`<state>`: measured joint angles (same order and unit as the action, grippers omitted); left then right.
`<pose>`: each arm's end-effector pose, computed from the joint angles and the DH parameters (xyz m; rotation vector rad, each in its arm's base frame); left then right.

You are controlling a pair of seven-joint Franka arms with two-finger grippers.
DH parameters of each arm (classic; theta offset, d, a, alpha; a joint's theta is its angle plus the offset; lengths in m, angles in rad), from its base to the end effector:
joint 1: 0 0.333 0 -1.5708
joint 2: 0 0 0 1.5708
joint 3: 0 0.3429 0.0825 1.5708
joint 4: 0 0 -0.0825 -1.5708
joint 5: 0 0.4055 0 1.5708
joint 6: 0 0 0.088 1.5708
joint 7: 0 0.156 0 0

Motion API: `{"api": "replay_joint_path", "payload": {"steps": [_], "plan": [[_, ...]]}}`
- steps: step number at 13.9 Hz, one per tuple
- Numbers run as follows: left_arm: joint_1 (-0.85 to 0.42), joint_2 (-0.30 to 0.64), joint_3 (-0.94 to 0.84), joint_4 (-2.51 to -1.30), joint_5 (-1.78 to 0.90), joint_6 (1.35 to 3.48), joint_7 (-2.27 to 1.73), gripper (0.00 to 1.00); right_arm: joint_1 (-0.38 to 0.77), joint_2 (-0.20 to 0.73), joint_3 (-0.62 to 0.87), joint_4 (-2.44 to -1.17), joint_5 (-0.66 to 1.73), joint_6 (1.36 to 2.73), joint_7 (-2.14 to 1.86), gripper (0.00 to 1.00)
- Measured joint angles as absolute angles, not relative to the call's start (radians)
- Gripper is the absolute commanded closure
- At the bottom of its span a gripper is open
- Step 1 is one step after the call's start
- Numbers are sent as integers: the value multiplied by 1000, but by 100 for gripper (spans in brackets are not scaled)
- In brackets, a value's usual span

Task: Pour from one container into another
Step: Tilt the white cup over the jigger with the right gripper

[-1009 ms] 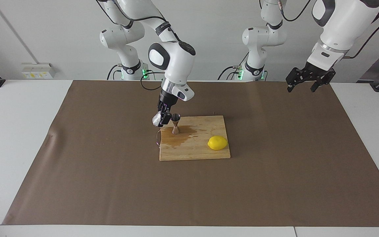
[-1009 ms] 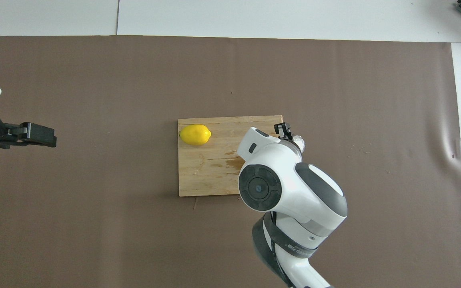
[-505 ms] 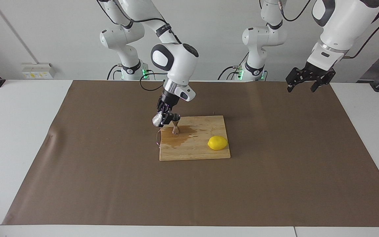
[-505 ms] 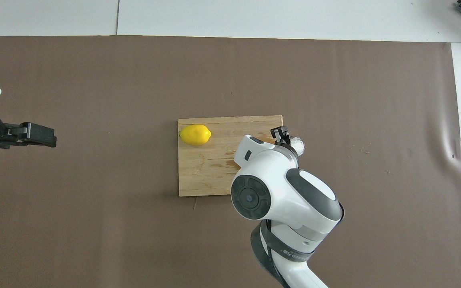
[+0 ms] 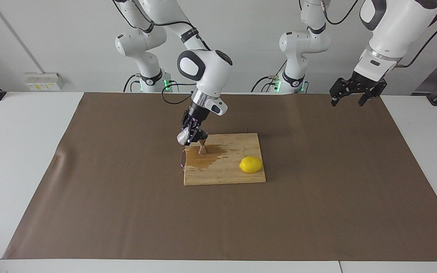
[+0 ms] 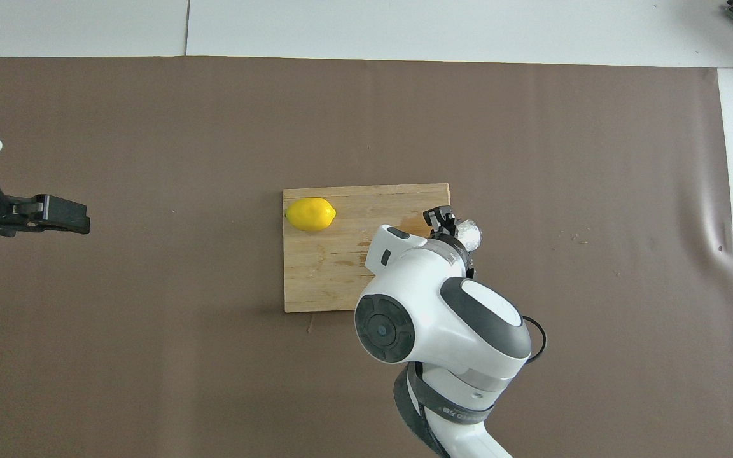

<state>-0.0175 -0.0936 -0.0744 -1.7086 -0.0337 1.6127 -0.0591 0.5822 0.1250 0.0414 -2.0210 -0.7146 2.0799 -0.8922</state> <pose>0.5436 -0.0569 0.5903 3.1148 -0.0483 -0.0071 0.5227 0.3002 0.3690 1.4847 2.0676 -0.1867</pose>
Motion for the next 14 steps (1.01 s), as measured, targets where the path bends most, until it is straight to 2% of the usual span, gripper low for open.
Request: {"api": "replay_joint_path", "payload": {"steps": [9,14], "plan": [[-17,-94,-74,-1709,-34,1613,-59,0,621,111,42,-2020,-776,1961,-894,100],[-17,-94,-74,-1709,-34,1613,-59,0,623,108,47,-1976,-789,1921,-901,100]]}}
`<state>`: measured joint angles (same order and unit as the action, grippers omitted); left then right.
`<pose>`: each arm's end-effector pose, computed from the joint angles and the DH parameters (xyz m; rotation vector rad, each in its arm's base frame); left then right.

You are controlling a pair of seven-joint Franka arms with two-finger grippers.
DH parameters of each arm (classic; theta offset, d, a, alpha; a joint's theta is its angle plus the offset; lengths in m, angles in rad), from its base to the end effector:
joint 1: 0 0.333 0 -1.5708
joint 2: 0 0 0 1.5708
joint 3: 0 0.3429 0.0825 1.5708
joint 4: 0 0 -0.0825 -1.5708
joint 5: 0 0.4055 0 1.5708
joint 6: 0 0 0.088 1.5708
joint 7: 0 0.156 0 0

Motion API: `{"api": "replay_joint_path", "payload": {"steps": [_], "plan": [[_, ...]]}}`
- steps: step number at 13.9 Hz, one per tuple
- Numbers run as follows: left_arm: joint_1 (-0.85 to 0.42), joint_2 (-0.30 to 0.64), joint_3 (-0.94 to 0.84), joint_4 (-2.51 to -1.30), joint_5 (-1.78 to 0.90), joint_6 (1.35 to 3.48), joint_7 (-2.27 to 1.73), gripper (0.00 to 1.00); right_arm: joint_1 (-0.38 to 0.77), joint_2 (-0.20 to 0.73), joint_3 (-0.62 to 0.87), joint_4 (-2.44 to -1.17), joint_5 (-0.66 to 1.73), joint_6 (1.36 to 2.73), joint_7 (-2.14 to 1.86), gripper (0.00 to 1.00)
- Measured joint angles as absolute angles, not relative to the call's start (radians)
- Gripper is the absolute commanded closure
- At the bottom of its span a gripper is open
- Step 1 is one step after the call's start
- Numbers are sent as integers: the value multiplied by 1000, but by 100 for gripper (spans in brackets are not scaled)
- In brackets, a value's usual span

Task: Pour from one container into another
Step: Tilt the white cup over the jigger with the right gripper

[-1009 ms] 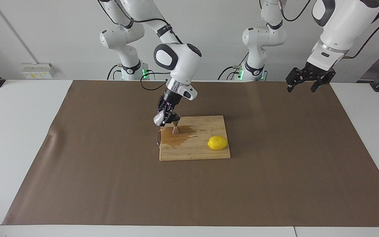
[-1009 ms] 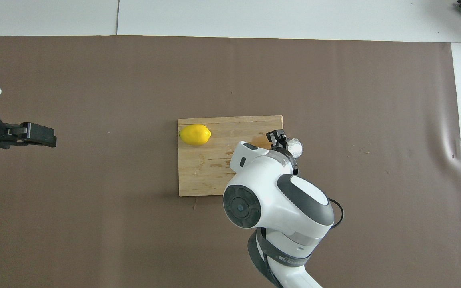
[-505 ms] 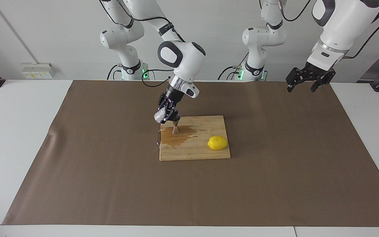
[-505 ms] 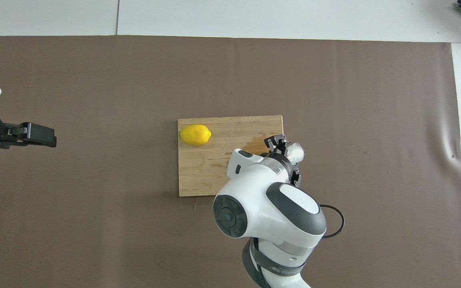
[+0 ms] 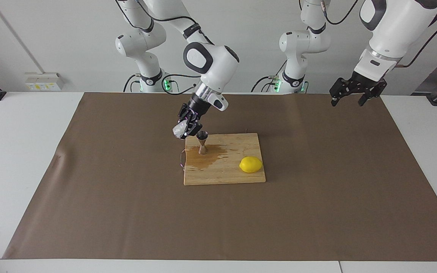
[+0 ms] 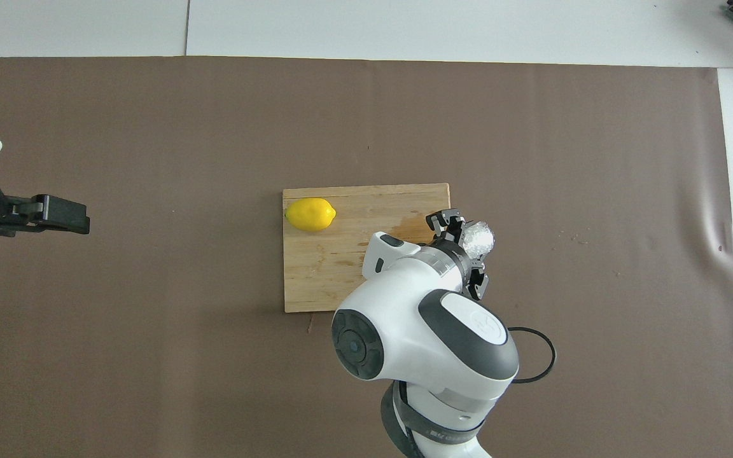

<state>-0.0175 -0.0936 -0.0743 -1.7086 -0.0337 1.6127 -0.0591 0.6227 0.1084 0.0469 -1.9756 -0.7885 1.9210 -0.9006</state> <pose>0.5436 -0.0568 0.5903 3.1148 -0.0481 -0.0071 0.5151 0.3019 0.3991 1.4030 1.9950 -0.2978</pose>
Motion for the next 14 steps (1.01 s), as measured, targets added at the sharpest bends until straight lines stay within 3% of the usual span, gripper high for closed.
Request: {"api": "replay_joint_path", "payload": {"steps": [14], "plan": [[-18,-94,-74,-1709,-34,1613,-59,0,648,128,58,-1898,-800,1864,-899,100]]}}
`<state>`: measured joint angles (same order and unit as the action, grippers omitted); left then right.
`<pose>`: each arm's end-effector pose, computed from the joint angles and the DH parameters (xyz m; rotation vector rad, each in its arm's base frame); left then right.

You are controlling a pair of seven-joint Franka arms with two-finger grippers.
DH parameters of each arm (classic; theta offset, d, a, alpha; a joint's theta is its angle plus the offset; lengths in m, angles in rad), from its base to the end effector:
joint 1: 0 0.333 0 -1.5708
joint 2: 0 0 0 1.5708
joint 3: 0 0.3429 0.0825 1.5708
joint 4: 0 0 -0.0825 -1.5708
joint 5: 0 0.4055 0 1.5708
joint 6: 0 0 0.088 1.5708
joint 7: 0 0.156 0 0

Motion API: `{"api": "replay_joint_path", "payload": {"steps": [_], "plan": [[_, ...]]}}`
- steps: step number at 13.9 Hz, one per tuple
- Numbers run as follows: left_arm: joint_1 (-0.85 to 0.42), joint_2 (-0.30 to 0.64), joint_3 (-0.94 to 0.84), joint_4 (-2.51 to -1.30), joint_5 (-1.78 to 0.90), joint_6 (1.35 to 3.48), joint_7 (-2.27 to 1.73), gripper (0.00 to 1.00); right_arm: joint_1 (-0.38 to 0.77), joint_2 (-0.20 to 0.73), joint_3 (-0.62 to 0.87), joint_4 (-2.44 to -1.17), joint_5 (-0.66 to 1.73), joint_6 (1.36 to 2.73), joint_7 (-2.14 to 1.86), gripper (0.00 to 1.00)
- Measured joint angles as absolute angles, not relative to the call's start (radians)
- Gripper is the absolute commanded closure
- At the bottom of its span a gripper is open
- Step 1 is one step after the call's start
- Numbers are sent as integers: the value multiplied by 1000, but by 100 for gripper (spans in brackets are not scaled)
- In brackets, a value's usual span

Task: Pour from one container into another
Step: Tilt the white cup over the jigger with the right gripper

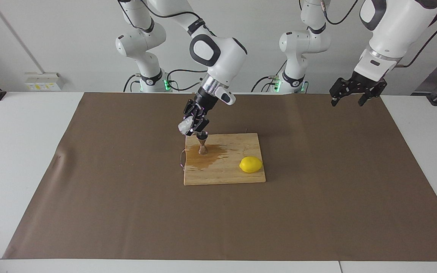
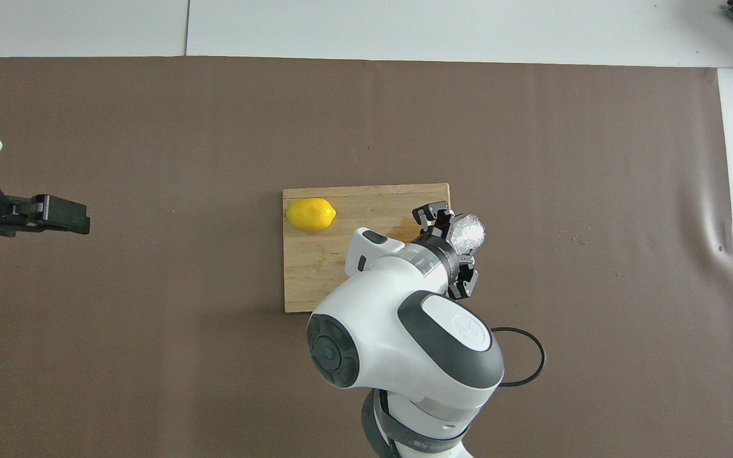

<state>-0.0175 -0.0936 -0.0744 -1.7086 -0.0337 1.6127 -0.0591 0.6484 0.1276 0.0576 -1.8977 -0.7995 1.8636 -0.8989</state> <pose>0.5436 -0.0569 0.5903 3.1148 -0.0483 -0.0071 0.5180 0.3236 0.4238 1.3905 1.9682 -0.2799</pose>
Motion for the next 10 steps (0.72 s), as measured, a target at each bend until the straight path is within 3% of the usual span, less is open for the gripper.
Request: {"api": "replay_joint_path", "payload": {"steps": [10], "plan": [[-18,-94,-74,-1709,-34,1613,-59,0,648,130,58,-1862,-796,1852,-880,100]]}}
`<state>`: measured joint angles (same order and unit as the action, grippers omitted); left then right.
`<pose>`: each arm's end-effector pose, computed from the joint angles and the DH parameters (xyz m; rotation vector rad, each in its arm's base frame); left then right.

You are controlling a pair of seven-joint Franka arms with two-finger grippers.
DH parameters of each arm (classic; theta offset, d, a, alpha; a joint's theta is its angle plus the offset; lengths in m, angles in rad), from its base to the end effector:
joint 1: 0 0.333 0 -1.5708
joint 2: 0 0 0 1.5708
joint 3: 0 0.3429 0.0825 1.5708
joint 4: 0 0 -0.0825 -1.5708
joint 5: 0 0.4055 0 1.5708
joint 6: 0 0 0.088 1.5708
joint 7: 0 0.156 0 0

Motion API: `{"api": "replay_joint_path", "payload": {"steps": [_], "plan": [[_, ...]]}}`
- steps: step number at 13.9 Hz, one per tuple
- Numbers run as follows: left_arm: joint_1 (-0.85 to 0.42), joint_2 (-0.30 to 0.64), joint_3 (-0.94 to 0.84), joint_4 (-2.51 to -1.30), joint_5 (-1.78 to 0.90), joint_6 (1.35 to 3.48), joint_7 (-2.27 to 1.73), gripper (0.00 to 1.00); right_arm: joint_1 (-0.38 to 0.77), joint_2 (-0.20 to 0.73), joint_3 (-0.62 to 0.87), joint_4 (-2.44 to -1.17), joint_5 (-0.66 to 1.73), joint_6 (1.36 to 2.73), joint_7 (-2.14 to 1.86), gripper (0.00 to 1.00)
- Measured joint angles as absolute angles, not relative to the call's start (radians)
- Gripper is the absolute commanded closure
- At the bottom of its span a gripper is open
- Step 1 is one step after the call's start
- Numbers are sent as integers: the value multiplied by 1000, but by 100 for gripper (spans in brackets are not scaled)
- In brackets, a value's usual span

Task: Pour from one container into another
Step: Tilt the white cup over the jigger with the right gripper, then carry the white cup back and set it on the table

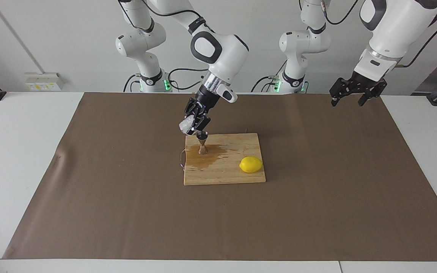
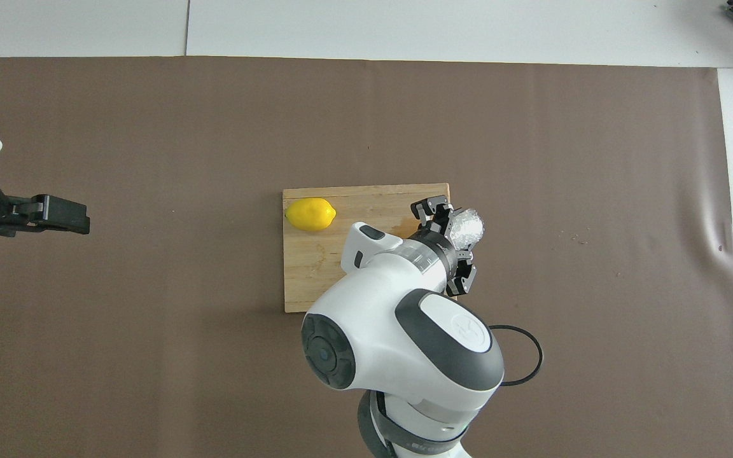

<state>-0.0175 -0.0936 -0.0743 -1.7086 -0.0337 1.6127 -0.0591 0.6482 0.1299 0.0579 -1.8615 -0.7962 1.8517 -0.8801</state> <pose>0.5436 -0.0568 0.5903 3.1148 -0.0481 -0.0071 0.5237 0.3273 0.4392 1.4254 1.9384 -0.2454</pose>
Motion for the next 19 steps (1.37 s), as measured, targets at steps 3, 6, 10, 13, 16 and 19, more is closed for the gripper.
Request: {"api": "replay_joint_path", "payload": {"steps": [3,6,10,13,16,19], "plan": [[-18,-94,-74,-1709,-34,1613,-59,0,644,130,55,-1852,-741,1852,-872,100],[-17,-94,-74,-1709,-34,1613,-59,0,625,130,55,-1840,-648,1853,-865,100],[-17,-94,-74,-1709,-34,1613,-59,0,559,132,54,-1838,-539,1883,-869,100],[-17,-94,-74,-1709,-34,1613,-59,0,458,146,52,-1855,-418,1941,-914,100],[-17,-94,-74,-1709,-34,1613,-59,0,360,152,51,-1896,-303,1952,-993,100],[-17,-94,-74,-1709,-34,1613,-59,0,263,152,50,-1936,-219,2001,-1139,100]]}}
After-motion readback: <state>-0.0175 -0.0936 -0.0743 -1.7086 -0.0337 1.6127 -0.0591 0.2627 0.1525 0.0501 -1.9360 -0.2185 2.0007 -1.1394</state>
